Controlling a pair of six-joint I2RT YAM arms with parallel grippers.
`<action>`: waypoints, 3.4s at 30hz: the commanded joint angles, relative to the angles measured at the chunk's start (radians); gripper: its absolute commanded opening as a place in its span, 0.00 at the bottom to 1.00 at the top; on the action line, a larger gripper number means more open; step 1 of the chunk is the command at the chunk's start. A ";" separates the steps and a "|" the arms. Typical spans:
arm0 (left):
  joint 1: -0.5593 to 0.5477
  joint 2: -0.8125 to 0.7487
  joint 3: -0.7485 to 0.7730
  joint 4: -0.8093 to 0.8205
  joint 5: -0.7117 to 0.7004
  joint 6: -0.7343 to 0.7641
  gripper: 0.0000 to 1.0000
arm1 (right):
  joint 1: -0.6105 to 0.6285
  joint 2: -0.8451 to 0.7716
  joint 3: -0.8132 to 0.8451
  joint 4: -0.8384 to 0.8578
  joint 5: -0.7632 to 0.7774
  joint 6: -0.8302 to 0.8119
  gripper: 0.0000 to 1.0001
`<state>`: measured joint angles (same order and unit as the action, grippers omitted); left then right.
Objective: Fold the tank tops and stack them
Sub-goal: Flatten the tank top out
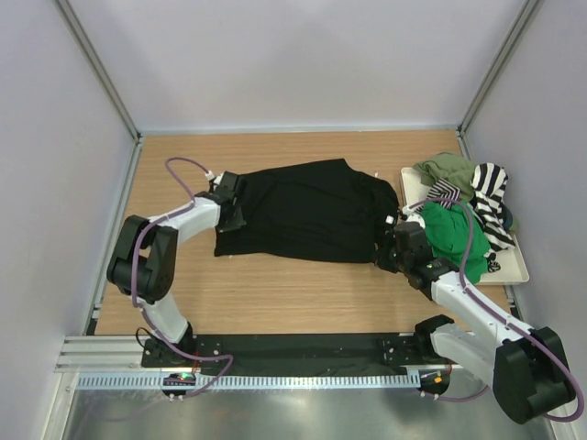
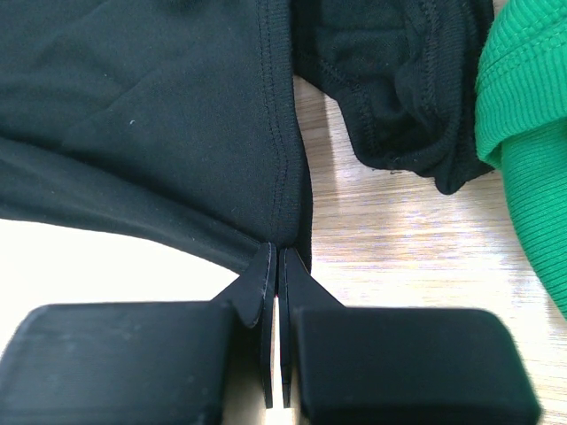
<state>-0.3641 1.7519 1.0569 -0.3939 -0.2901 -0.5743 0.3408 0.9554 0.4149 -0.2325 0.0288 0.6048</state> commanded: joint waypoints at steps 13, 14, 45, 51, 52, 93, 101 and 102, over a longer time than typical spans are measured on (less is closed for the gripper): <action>0.024 -0.403 -0.055 -0.043 -0.107 -0.071 0.00 | 0.003 0.048 0.131 0.022 0.028 -0.014 0.01; 0.022 -0.445 -0.092 -0.027 -0.086 -0.082 0.00 | 0.004 0.043 0.130 0.021 0.026 -0.011 0.01; 0.140 -1.027 0.431 -0.112 -0.003 0.056 0.00 | -0.003 0.070 1.113 -0.129 -0.304 -0.180 0.01; 0.140 -1.178 0.433 -0.184 0.003 0.028 0.00 | -0.003 -0.099 1.105 -0.243 -0.365 -0.149 0.01; 0.140 -1.177 0.439 -0.192 0.000 0.016 0.00 | -0.002 -0.109 1.110 -0.252 -0.362 -0.154 0.01; 0.355 0.293 0.669 0.135 0.123 -0.141 0.59 | -0.197 1.343 1.669 -0.002 -0.211 -0.108 0.67; 0.349 0.016 0.396 0.153 0.160 -0.165 0.70 | -0.192 1.027 1.250 -0.016 -0.168 -0.134 0.62; 0.344 -0.047 0.361 0.152 0.164 -0.167 0.70 | -0.191 0.967 1.218 -0.031 -0.158 -0.132 0.61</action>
<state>-0.0063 1.8786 1.4887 -0.2340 -0.1738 -0.7292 0.1448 2.0914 1.7027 -0.2436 -0.1616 0.4915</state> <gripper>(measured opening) 0.702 0.617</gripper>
